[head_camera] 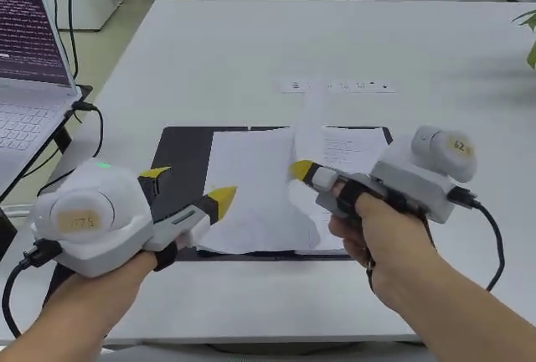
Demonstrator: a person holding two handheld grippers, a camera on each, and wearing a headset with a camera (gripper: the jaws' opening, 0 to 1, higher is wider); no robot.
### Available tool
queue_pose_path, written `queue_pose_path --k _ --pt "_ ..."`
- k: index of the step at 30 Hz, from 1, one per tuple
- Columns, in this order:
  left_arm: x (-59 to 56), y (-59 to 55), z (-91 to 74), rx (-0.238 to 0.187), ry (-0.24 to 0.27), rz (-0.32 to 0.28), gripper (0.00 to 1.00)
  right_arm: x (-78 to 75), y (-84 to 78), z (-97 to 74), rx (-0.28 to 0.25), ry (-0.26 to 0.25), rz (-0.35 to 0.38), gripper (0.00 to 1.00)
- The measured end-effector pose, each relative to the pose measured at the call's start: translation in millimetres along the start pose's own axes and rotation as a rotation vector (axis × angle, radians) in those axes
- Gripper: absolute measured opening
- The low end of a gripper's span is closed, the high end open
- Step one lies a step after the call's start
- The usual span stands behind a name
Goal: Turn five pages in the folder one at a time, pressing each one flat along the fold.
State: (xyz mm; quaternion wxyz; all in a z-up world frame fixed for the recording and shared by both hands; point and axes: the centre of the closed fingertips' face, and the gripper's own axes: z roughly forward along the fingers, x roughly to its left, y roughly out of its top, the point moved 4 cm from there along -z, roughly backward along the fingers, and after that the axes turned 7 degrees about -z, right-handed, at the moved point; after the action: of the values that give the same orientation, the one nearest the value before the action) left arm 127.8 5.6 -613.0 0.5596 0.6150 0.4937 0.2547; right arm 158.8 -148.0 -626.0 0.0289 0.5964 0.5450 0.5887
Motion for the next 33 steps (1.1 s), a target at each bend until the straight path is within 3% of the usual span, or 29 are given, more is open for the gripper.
queue_pose_path --k 6,17,26,33 --pt "12.7 -0.2 -13.5 -0.009 0.017 -0.008 0.55 6.7 -14.0 19.4 0.035 -0.017 -0.031 0.0" --pt "29.5 -7.9 -31.6 -0.004 0.04 -0.022 0.53 12.1 -55.3 59.4 0.152 -0.035 -0.089 0.0" --pt "37.8 -15.6 -32.6 0.024 0.038 -0.038 0.52 10.3 -82.0 86.3 0.225 -0.061 -0.12 0.0" --pt "41.3 -23.1 -31.3 0.055 0.045 -0.043 0.51 7.8 -110.3 99.9 0.318 -0.07 -0.172 0.0"
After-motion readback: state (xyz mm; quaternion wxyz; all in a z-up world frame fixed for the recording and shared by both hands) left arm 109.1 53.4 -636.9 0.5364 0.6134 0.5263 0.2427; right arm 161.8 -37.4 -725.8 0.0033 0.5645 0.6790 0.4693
